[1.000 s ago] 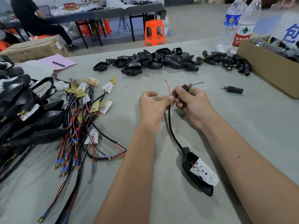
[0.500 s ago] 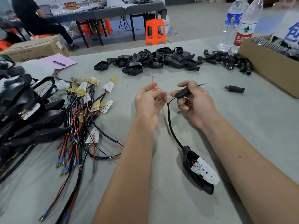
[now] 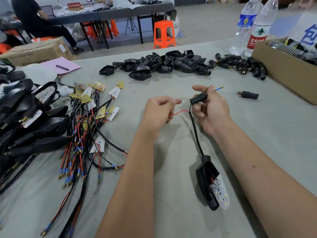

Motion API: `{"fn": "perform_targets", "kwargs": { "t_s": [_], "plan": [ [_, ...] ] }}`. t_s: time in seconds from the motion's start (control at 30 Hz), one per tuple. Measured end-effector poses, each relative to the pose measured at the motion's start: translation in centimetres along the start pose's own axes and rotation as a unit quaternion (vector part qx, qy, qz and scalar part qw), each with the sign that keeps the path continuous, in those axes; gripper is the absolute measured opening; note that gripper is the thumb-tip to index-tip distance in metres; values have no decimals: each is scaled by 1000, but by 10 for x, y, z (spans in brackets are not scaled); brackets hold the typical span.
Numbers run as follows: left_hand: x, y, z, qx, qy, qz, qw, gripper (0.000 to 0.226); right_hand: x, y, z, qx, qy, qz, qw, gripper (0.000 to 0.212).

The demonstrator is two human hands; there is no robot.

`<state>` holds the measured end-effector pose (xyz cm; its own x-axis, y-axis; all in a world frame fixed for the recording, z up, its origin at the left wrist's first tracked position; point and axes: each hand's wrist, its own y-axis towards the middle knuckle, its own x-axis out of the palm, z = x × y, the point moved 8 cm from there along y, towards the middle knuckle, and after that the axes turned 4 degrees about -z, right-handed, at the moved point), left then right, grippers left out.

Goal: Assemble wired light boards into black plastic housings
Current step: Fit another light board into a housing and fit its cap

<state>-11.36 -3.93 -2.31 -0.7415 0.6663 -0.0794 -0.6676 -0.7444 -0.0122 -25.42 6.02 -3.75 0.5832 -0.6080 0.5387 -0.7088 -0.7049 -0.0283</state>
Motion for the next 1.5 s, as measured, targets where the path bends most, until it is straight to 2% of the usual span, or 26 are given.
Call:
{"fn": "perform_targets", "kwargs": {
  "t_s": [0.1,0.2,0.33,0.53,0.63,0.97,1.13,1.37,1.5],
  "plan": [
    [7,-1,3,25,21,-11,999,18,0,0,1,12,8,-3,1000,47],
    [12,-1,5,37,46,-20,998,23,0,0,1,23,15,-3,1000,47],
    [18,-2,6,34,24,-41,998,25,-1,0,2,27,19,4,999,47],
    [15,-5,7,60,-41,15,997,7,-1,1,2,19,9,3,1000,46],
    [12,-6,5,54,-70,41,995,6,0,1,2,19,5,-4,1000,46],
    [17,-7,0,37,-159,58,985,9,-3,2,3,29,15,7,999,47],
    [22,-9,-2,32,-185,100,977,6,-2,3,4,29,5,0,1000,46],
    [23,-10,-7,27,-173,149,973,6,-3,3,3,18,18,6,1000,46],
    [28,-9,-6,27,-128,130,983,10,-4,4,2,11,27,11,1000,45]
  ]
}}
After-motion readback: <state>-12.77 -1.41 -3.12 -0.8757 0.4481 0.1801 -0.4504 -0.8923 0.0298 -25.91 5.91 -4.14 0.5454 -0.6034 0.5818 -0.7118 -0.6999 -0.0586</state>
